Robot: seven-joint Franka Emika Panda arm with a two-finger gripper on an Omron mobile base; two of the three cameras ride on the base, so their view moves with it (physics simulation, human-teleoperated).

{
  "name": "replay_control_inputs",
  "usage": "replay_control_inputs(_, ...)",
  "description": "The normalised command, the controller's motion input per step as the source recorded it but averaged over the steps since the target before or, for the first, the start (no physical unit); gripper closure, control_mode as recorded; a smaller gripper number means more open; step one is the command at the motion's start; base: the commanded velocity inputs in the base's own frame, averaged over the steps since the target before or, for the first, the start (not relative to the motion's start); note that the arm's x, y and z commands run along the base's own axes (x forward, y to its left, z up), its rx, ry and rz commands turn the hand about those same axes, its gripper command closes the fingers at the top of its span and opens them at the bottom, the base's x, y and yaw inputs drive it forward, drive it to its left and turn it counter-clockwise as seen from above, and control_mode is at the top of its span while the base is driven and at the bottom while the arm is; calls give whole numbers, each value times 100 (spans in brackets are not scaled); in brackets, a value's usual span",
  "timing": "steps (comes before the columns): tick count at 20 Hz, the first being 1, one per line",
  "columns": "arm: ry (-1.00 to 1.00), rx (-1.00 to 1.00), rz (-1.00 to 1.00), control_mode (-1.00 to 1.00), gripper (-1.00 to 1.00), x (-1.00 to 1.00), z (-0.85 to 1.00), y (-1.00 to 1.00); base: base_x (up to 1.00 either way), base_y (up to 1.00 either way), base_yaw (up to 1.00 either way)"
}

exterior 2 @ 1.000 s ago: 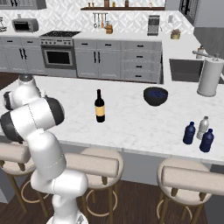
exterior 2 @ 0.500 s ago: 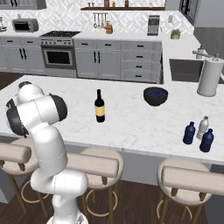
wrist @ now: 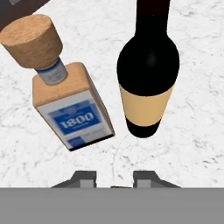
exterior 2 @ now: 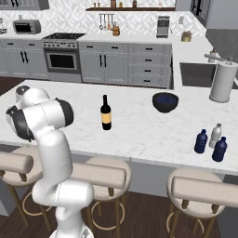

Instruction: Move the plastic bottles in the middle to the plastics group, and the glass bottles in the middle to the glass group.

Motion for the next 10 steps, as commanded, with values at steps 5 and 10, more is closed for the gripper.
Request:
replay_control_inputs(5,0,0,0,-100,100,8,-15,3,0,0,0)
replay_control_inputs(10,0,0,0,-100,100,2,-20,-2,0,0,0)
